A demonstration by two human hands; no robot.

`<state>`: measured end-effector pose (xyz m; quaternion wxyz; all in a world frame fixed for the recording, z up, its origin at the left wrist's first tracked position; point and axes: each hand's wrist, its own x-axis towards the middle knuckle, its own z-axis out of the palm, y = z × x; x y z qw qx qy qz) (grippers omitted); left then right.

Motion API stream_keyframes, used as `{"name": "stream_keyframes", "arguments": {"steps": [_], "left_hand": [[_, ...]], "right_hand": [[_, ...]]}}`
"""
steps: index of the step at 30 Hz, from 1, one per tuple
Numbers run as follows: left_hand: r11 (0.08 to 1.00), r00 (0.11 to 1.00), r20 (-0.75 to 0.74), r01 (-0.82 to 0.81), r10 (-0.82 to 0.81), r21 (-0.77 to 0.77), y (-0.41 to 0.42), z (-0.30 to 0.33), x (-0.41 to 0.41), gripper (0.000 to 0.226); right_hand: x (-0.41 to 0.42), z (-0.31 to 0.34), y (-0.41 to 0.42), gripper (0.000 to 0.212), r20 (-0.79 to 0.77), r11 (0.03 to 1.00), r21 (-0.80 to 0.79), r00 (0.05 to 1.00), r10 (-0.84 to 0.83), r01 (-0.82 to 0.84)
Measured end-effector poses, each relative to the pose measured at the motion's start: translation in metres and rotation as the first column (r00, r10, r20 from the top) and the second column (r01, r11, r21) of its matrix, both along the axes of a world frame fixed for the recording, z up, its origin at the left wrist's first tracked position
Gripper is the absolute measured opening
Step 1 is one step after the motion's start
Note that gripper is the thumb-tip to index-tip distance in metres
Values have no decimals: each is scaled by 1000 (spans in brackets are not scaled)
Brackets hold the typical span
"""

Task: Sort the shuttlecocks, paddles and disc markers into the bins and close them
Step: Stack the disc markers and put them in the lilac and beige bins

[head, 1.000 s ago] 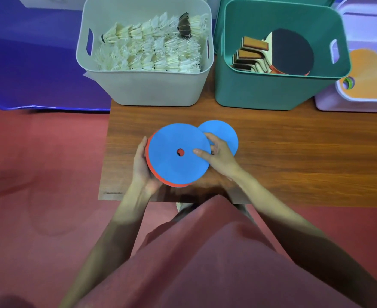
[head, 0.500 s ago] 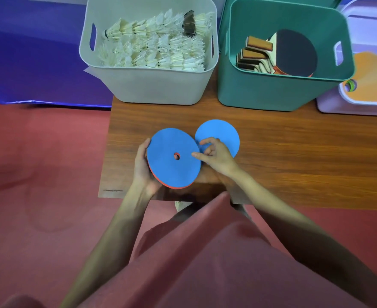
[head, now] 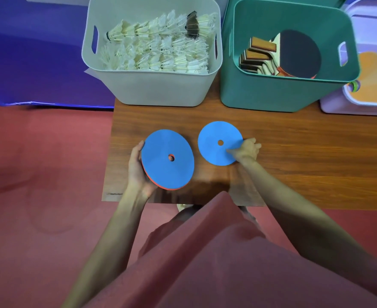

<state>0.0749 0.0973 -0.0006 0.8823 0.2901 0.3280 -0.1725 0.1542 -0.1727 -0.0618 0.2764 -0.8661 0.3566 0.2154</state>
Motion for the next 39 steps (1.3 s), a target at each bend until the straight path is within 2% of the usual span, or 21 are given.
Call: {"name": "stream_keyframes", "arguments": {"steps": [3,7,9,12,13,15,18,20,22,25,28,31,39], "left_hand": [[1000,1000,-6,19,-19,-2,2,-1,3,35],[999,1000,-8,19,-19,50,1,2,9,32],[998,1000,-2,10,-10,70,-1,5,12,31],[997,1000,6,13,-14,78,-6,11,17,34],[997,1000,11,20,-21,81,-9,15,18,35],[996,999,22,32,-34,87,-17,20,22,35],[995,999,40,34,-37,90,-33,27,28,31],[995,998,42,33,-37,92,-48,30,31,31],[995,997,49,48,-52,89,-70,33,34,33],[993,996,48,74,-79,91,-108,41,37,35],[991,996,31,80,-84,104,-150,43,36,27],[989,993,28,110,-113,95,-195,47,34,30],[984,986,28,165,-167,59,-339,44,35,29]], "right_hand": [[6,2,-11,73,27,999,49,1000,-1,0],[7,10,-20,43,109,971,213,990,89,-111],[5,22,-21,27,211,934,316,972,102,-166],[0,60,-24,25,440,873,438,898,0,-215],[-2,73,-26,25,481,829,511,875,-58,-226],[-6,92,-34,26,475,670,695,867,-154,-261],[-11,104,-41,32,397,454,844,902,-169,-287],[-14,106,-40,33,349,366,890,923,-163,-272],[-18,103,-41,33,327,327,906,935,-135,-269],[-24,95,-55,30,325,326,902,942,-88,-281],[-28,91,-86,25,362,444,840,932,-28,-313],[-31,91,-130,27,413,552,744,908,63,-377],[-37,92,-271,33,532,637,581,829,176,-507]]}}
